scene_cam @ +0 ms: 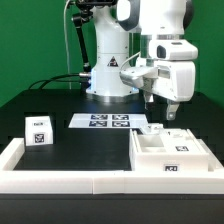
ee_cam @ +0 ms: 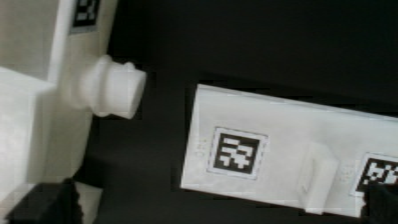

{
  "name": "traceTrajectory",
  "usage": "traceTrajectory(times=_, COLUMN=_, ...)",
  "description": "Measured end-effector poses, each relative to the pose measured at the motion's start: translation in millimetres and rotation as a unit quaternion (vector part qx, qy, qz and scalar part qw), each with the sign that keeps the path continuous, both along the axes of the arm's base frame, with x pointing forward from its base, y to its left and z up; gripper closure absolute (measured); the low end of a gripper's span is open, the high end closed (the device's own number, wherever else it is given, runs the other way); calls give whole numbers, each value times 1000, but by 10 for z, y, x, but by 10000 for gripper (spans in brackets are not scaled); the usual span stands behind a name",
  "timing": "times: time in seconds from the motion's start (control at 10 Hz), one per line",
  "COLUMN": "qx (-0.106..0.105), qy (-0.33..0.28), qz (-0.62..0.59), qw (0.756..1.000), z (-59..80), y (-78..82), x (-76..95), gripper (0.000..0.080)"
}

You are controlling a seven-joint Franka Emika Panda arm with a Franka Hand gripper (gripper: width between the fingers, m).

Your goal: Assemble cabinet

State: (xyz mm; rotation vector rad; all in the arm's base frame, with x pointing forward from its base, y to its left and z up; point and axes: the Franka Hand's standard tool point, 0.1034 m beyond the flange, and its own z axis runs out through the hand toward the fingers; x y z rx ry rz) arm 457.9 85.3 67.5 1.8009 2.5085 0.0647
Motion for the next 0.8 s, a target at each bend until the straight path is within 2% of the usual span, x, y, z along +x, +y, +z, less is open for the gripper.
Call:
traceTrajectory(times=0.3, qx=0, qy=1, qz=-4, qw=1000, z=-3, y=1, x=3, gripper=2)
traceTrajectory(times=0.5, qx=2, qy=14, qz=-2, qw=1000, z=-122, y=-1, x=-209, gripper=2)
traceTrajectory(times=0.8, qx=14, qy=22, qz=-2, qw=1000, z=-309, y=31, x=-398, gripper=2)
